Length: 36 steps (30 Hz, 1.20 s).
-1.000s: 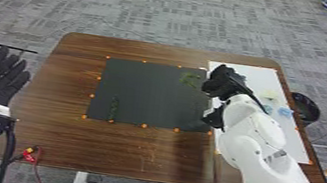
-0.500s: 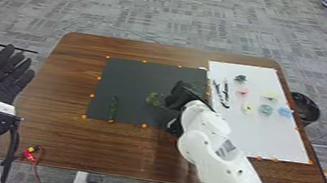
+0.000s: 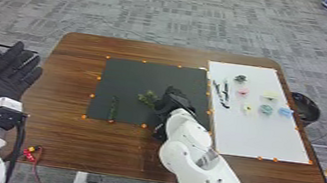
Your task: Arrange flowers
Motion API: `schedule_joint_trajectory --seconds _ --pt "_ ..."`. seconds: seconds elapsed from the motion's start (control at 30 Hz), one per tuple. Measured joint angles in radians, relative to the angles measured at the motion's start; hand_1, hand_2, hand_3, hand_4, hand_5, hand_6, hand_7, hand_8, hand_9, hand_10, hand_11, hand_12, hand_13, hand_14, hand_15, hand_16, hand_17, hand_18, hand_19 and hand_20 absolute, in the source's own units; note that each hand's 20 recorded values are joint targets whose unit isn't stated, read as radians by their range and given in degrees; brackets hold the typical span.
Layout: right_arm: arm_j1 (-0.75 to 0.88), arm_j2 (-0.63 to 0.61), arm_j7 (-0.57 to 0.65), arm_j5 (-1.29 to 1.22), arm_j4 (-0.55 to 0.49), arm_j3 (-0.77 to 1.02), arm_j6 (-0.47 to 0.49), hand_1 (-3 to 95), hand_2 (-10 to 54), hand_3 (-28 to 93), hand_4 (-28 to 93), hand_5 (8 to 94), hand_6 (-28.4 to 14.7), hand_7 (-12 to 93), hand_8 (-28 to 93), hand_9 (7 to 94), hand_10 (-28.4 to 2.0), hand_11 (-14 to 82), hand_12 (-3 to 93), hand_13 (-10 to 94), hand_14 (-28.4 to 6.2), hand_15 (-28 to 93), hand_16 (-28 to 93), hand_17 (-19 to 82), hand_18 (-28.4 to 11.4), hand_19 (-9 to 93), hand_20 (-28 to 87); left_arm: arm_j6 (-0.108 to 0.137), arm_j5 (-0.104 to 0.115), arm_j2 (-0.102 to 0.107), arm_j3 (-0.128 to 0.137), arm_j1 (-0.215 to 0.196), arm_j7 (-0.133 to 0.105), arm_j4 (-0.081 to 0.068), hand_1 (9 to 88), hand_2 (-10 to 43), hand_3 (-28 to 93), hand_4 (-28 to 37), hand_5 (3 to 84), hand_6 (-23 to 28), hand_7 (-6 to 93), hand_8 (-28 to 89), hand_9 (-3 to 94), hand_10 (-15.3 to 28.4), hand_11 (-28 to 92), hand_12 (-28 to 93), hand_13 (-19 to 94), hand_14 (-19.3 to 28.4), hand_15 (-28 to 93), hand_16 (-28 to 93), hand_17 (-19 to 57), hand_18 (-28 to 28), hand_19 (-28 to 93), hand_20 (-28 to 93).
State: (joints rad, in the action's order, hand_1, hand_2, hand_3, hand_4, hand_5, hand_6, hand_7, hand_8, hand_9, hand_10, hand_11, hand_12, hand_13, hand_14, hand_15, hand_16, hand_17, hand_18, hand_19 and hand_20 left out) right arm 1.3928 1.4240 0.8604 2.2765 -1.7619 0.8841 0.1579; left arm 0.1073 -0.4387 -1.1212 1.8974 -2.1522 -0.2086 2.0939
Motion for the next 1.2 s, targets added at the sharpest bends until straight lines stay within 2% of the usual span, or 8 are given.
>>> schedule_joint_trajectory --seconds 0.23,0.33,0.5,0.6,0.7,0.77,0.93,1.2 --pt "0.004 -0.018 -0.001 -0.04 -0.045 -0.005 -0.012 35.0 1.7 71 -14 70.1 -7.6 19 -7 70.6 -17.7 46.3 35.6 70 -13.5 75 41 41 -27.0 92 29 -0.004 0.001 -0.007 0.011 -0.01 0.0 0.002 25.2 15.5 67 -28.3 38.4 8.9 8.7 -8 30.8 16.7 17 8 22 16.0 21 -4 -10.8 14.5 36 7" --pt "0.01 -0.029 -0.004 -0.039 -0.062 -0.009 -0.064 34.8 2.4 71 -14 70.2 -7.5 19 -7 71.2 -18.2 45.1 34.7 70 -13.7 75 40 41 -27.1 92 29 -0.005 0.002 -0.013 0.017 -0.018 0.0 0.004 25.3 15.6 67 -28.3 38.4 8.9 8.6 -8 30.8 16.7 17 8 22 16.0 21 -4 -10.9 14.5 36 7" --pt "0.024 -0.047 -0.021 -0.029 -0.085 -0.013 -0.109 30.5 7.9 74 -13 66.1 -9.2 24 -5 67.2 -21.6 24.8 22.3 67 -14.9 70 36 39 -27.1 90 27 -0.005 0.004 -0.021 0.021 -0.029 -0.001 0.005 25.4 15.7 67 -28.3 38.4 8.9 8.7 -8 30.8 16.7 18 8 22 16.0 21 -4 -10.9 14.5 36 7" --pt "0.033 -0.063 -0.039 0.023 -0.091 -0.03 -0.125 29.5 9.8 74 -13 64.3 -9.8 32 -7 65.7 -22.6 20.6 19.5 66 -15.1 68 33 38 -27.4 90 25 -0.004 0.005 -0.023 0.021 -0.031 -0.001 0.005 25.3 15.7 67 -28.3 38.4 8.9 8.7 -8 30.8 16.8 18 8 22 16.0 21 -4 -10.9 14.5 36 7" --pt "0.045 -0.073 -0.049 0.039 -0.105 -0.032 -0.129 29.8 10.0 74 -13 64.7 -9.6 31 -8 63.5 -22.8 18.7 19.0 64 -16.0 67 32 35 -27.3 88 24 -0.004 0.006 -0.024 0.021 -0.033 -0.001 0.005 25.5 15.7 66 -28.3 38.4 8.9 8.7 -8 30.8 16.8 18 8 22 16.0 21 -4 -10.9 14.5 36 7" --pt "0.052 -0.075 -0.057 0.016 -0.122 -0.024 -0.093 30.1 9.8 74 -13 64.1 -9.5 29 -8 62.0 -23.3 17.2 18.4 63 -16.2 66 31 34 -27.3 87 24 -0.004 0.006 -0.024 0.02 -0.032 -0.001 0.005 25.4 15.7 66 -28.3 38.4 8.9 8.7 -8 30.8 16.8 18 8 22 16.1 21 -4 -10.9 14.5 36 7" --pt "0.056 -0.068 -0.078 -0.03 -0.134 -0.016 0.11 30.6 8.8 73 -14 61.8 -9.3 20 -8 59.5 -23.5 15.1 17.1 62 -16.5 65 29 33 -27.2 86 24 -0.004 0.007 -0.023 0.011 -0.024 0.008 0.0 25.0 15.5 67 -28.3 38.3 8.9 8.7 -8 30.7 16.8 17 8 22 16.1 21 -4 -10.8 14.4 36 7" --pt "0.065 -0.055 -0.101 -0.032 -0.135 -0.028 0.131 30.7 8.8 72 -15 62.0 -10.7 14 -8 58.0 -23.8 15.0 17.1 60 -17.1 65 27 32 -27.5 86 24 -0.011 0.016 -0.023 0.009 -0.023 0.017 -0.003 24.8 15.4 66 -28.3 37.9 8.9 8.3 -8 30.2 16.8 17 8 22 16.1 20 -4 -10.9 14.5 35 7"
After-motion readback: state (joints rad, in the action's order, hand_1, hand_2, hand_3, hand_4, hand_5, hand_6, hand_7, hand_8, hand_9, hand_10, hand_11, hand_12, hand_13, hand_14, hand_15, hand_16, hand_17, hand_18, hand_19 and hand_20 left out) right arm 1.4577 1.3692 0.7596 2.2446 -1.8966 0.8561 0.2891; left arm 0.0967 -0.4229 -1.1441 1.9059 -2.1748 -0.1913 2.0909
